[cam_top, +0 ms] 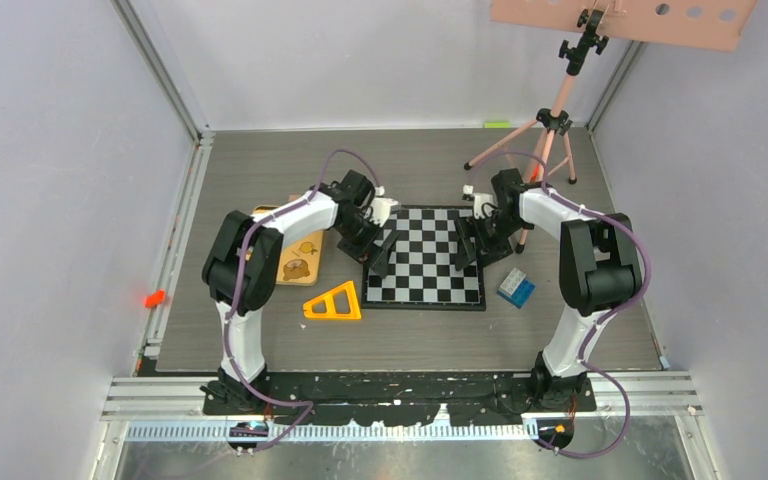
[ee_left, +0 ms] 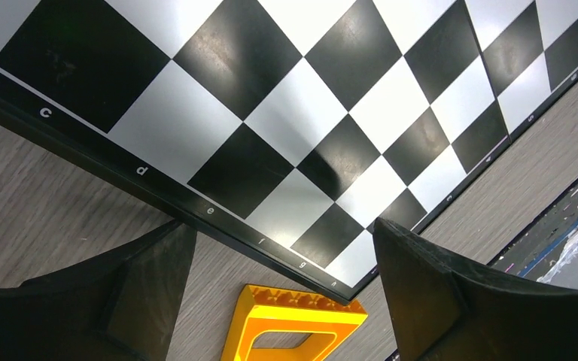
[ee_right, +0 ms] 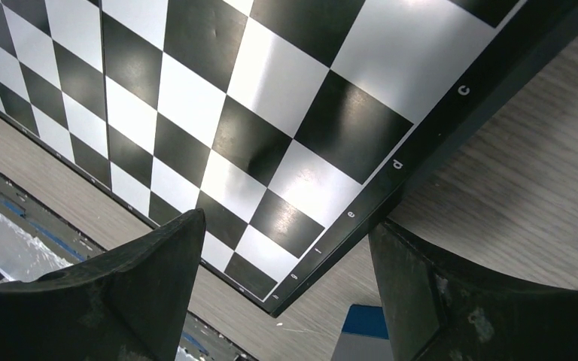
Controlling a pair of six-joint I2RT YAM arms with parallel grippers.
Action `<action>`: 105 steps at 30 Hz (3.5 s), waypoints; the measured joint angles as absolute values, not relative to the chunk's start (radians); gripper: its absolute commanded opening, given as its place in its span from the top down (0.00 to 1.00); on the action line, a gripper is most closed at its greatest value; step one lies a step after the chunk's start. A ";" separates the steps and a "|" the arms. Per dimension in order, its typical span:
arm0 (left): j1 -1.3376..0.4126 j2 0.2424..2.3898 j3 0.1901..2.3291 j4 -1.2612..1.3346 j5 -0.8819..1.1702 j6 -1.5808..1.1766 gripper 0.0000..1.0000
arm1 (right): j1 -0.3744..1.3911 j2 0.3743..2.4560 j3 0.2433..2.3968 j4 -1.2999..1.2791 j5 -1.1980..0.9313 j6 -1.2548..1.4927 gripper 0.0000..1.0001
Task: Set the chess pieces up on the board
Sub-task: Adjust the chessboard at the center of the board.
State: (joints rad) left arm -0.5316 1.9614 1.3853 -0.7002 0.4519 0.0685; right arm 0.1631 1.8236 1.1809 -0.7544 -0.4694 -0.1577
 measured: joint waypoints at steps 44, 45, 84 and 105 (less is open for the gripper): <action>-0.654 1.989 1.399 -0.838 0.624 0.157 0.11 | 0.189 2.084 1.575 -0.836 -0.297 -0.175 0.13; -0.669 1.985 1.393 -0.843 0.638 0.167 0.11 | 0.190 2.095 1.592 -0.838 -0.296 -0.177 0.13; -0.461 2.283 1.842 -0.562 0.474 -0.061 0.11 | 0.326 1.668 1.111 -0.924 -0.310 -0.412 0.19; -0.463 1.929 1.306 -0.530 0.518 -0.025 0.12 | 0.335 1.798 1.131 -0.950 -0.257 -0.354 0.18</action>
State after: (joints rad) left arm -0.4633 1.9289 1.3060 -0.5304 0.5182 -0.0250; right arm 0.3347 1.7981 1.1313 -0.9497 -0.2573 -0.3538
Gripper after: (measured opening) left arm 0.880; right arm 0.812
